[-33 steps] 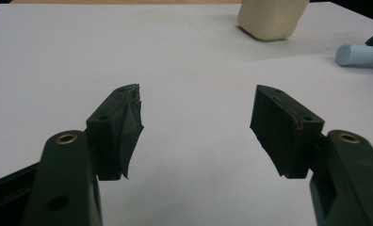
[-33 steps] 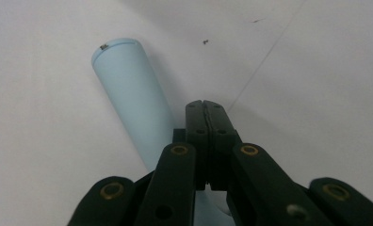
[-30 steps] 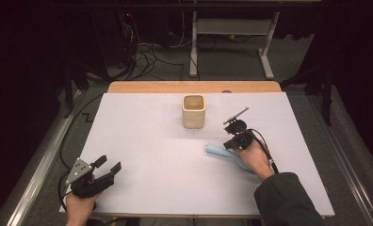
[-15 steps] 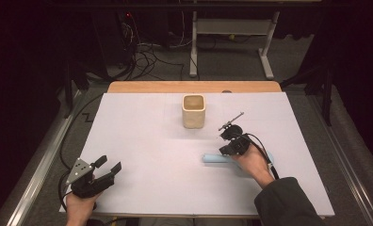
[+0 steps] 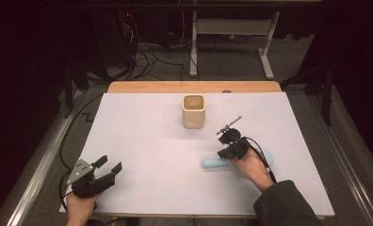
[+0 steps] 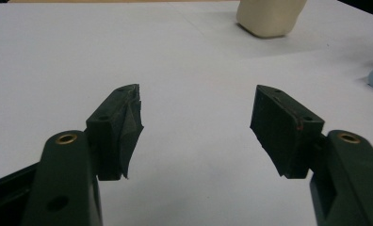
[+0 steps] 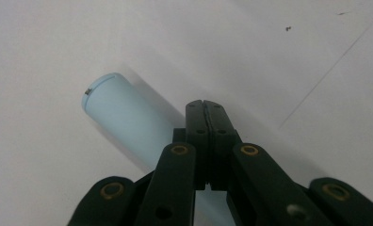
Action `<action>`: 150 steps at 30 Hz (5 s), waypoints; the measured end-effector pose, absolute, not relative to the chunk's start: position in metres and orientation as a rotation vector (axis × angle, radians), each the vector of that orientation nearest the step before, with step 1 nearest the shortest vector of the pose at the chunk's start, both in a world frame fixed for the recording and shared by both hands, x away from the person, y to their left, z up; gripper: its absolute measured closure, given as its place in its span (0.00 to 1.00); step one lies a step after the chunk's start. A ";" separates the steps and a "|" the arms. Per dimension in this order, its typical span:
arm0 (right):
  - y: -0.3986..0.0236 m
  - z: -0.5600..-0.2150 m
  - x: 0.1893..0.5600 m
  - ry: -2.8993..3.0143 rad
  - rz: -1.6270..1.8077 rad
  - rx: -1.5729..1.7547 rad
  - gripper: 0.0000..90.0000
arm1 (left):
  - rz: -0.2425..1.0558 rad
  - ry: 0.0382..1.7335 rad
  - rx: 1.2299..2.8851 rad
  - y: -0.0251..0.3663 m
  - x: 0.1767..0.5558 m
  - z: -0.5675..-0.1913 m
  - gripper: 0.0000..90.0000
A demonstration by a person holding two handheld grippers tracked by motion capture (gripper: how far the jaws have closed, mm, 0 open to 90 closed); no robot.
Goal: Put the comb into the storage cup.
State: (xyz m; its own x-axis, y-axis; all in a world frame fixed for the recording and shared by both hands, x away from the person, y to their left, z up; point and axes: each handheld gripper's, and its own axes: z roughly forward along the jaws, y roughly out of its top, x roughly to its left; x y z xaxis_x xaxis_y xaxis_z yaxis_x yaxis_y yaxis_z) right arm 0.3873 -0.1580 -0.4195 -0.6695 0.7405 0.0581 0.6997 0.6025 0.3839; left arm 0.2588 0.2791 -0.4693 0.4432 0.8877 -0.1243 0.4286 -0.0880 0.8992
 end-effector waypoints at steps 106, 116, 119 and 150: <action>-0.232 -0.402 0.301 2.631 0.553 1.223 0.64 | 0.592 1.156 1.715 0.276 0.259 -0.470 0.38; -0.242 -0.409 0.304 2.575 0.538 1.369 0.51 | 0.591 1.156 1.712 0.277 0.259 -0.470 0.38; -0.244 -0.413 0.305 2.574 0.537 1.390 0.50 | 0.592 1.156 1.714 0.276 0.259 -0.470 0.38; -0.231 -0.431 0.317 2.598 0.442 1.362 0.66 | 0.593 1.156 1.709 0.277 0.258 -0.470 0.38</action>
